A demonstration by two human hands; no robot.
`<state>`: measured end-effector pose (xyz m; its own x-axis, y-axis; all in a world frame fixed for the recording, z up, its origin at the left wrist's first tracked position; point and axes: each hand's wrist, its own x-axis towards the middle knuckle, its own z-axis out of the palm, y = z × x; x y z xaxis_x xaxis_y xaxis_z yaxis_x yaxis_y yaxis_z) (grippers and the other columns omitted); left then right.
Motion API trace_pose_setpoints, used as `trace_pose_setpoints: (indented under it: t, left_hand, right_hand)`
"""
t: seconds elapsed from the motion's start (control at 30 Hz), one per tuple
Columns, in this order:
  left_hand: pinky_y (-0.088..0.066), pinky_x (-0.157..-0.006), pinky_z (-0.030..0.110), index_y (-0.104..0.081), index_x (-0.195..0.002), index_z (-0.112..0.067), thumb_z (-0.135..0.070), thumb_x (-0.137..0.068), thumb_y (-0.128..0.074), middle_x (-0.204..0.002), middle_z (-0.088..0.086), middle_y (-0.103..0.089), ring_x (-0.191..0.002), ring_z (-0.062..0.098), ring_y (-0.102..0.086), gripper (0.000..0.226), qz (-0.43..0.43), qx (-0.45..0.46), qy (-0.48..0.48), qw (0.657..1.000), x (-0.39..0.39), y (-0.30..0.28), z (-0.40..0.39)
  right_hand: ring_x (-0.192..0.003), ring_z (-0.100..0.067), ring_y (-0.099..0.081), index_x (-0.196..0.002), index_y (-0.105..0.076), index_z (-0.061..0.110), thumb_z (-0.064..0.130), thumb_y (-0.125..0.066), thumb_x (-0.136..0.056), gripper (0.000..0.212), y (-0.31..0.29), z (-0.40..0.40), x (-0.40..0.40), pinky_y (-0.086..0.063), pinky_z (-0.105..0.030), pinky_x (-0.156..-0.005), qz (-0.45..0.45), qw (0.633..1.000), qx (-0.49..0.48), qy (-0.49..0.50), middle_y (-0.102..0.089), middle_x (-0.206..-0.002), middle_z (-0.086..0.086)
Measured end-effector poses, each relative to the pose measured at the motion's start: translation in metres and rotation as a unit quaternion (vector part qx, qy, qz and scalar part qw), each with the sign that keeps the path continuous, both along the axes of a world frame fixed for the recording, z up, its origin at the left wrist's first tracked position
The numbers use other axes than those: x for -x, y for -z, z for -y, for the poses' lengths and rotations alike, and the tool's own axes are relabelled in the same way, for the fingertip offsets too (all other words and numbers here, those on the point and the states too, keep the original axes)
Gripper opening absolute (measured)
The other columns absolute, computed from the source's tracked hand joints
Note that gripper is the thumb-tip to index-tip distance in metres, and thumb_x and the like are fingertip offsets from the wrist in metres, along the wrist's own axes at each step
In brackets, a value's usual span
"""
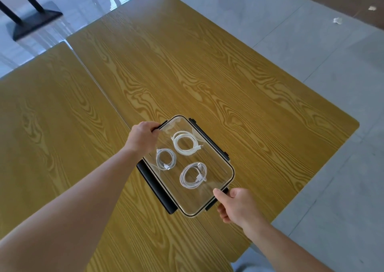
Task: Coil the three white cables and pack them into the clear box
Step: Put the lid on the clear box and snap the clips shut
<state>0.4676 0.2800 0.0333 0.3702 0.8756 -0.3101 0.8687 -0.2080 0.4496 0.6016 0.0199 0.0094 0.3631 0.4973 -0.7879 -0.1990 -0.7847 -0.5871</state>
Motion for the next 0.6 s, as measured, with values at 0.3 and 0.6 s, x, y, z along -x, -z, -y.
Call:
trace_pose_setpoints:
  t: [0.3, 0.6]
  left_hand:
    - [-0.043, -0.053, 0.025, -0.066, -0.117, -0.019, -0.015, -0.101, -0.045, -0.096, 0.004, -0.065, -0.062, 0.016, -0.057, 0.027, -0.022, 0.022, 0.001, 1.0, -0.002, 0.009, -0.008]
    - [-0.052, -0.097, 0.044, -0.052, -0.139, -0.024, -0.023, -0.095, -0.052, -0.13, 0.006, -0.062, -0.11, 0.031, -0.063, 0.044, 0.027, 0.038, -0.068, 0.997, 0.009, 0.009, 0.023]
  right_hand:
    - [-0.057, -0.018, -0.066, -0.082, -0.068, -0.001, 0.026, -0.065, -0.095, 0.029, 0.0, -0.001, -0.001, -0.058, -0.027, -0.055, -0.029, 0.999, -0.013, 0.015, -0.071, -0.069, -0.012]
    - [-0.051, -0.016, -0.055, -0.061, -0.061, 0.014, 0.036, -0.06, -0.095, 0.04, -0.01, 0.006, -0.026, -0.047, -0.028, -0.054, 0.039, 0.993, -0.031, -0.109, -0.064, -0.055, -0.001]
